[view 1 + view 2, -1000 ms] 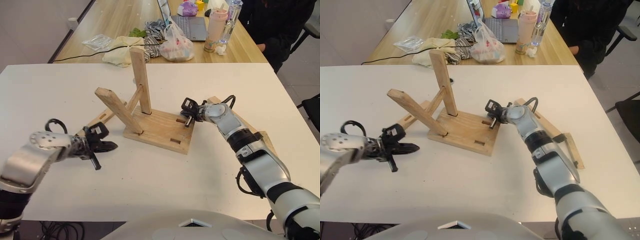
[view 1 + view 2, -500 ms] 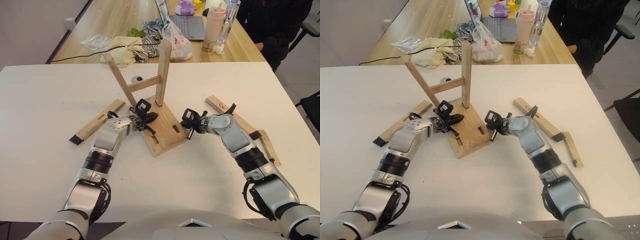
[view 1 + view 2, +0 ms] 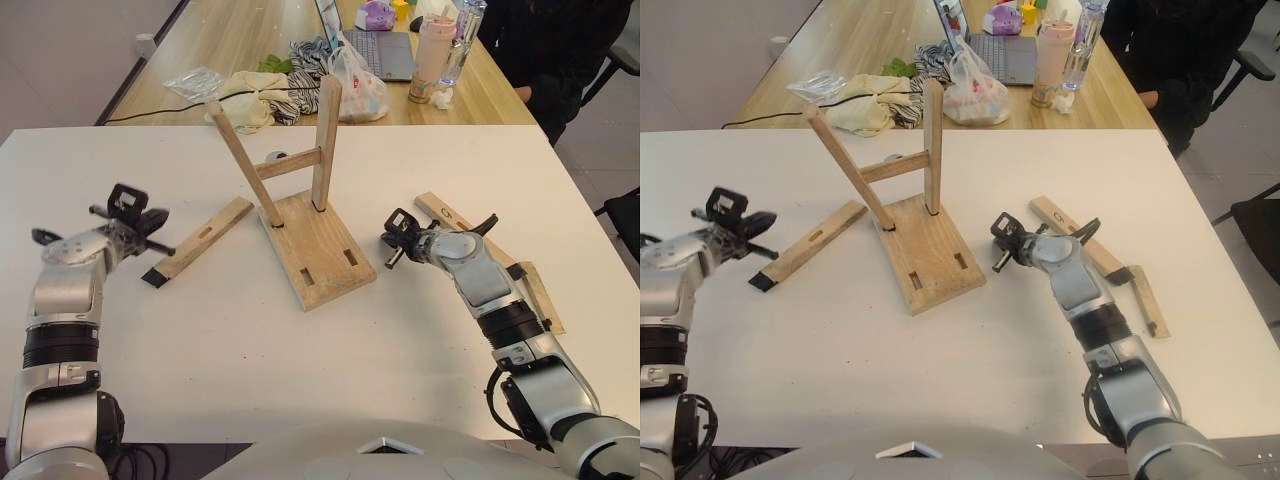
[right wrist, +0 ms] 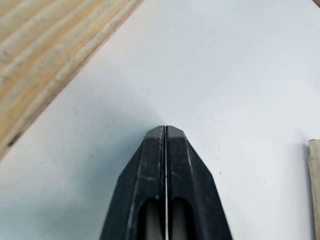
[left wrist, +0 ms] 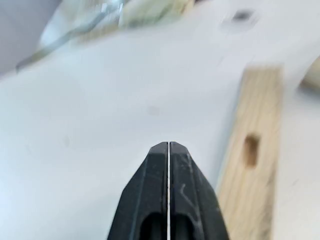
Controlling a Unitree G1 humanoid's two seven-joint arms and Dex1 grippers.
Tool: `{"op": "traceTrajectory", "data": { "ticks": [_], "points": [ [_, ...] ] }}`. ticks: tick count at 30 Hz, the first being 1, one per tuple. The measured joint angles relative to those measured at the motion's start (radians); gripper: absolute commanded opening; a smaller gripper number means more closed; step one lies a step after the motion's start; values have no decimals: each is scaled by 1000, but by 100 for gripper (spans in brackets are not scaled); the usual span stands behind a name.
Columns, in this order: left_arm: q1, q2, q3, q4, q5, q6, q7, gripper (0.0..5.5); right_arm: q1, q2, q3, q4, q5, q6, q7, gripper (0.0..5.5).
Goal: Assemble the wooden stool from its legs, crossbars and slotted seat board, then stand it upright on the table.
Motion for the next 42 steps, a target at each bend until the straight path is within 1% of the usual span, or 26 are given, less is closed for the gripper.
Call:
{"op": "traceTrajectory", "data": {
  "ticks": [2, 4, 12, 15, 18, 21, 23, 25, 27, 29, 30, 31, 33, 36, 42],
  "points": [
    [9, -33, -7, 60, -3, -15, -19, 0, -3, -1, -1, 8, 0, -5, -2, 1],
    [18, -31, -9, 37, -3, 11, -38, 0, -3, -1, -1, 9, 0, -6, -2, 1],
    [170, 0, -9, -336, -77, 305, -87, 0, 1, -2, 0, 7, -1, -19, -2, 1],
    [178, 2, -25, -453, -105, 385, -100, 0, 2, -2, 0, 7, -1, -20, -3, 1],
    [156, 6, -39, -509, -102, 417, -87, 0, 2, -2, 2, 7, -3, -20, -4, 1],
    [62, 2, -36, -552, -91, 424, -35, 0, 2, 0, 5, 5, -6, -20, -4, 1],
    [5, -32, -49, -632, -135, 457, -37, 0, 2, 1, 9, 2, -7, -20, -4, 1],
    [-21, -100, -107, -668, -165, 489, -39, 0, 1, 5, 17, -1, -7, -20, -4, 1],
    [-16, -144, -193, -643, -145, 486, -29, 0, -2, 10, 30, -4, -10, -21, -5, 1],
    [2, -160, -272, -576, -87, 448, -16, 0, -8, 44, 51, -4, -13, -24, -8, 1],
    [6, -164, -293, -552, -70, 415, -14, 0, -13, 58, 69, -4, -13, -25, -7, 1],
    [2, -163, -302, -537, -59, 391, -15, 0, -16, 81, 80, -3, -17, -23, -7, 1],
    [-3, -166, -313, -512, -51, 378, -17, 0, -21, 85, 91, -3, -25, -23, -6, 1],
    [-18, -219, -331, -420, -38, 343, -17, 0, -24, 81, 96, -11, -31, -16, -4, 1],
    [-146, -351, -335, -182, 27, 207, 34, 0, -14, 62, 87, -44, -49, 32, 4, 1]
  ]
}}
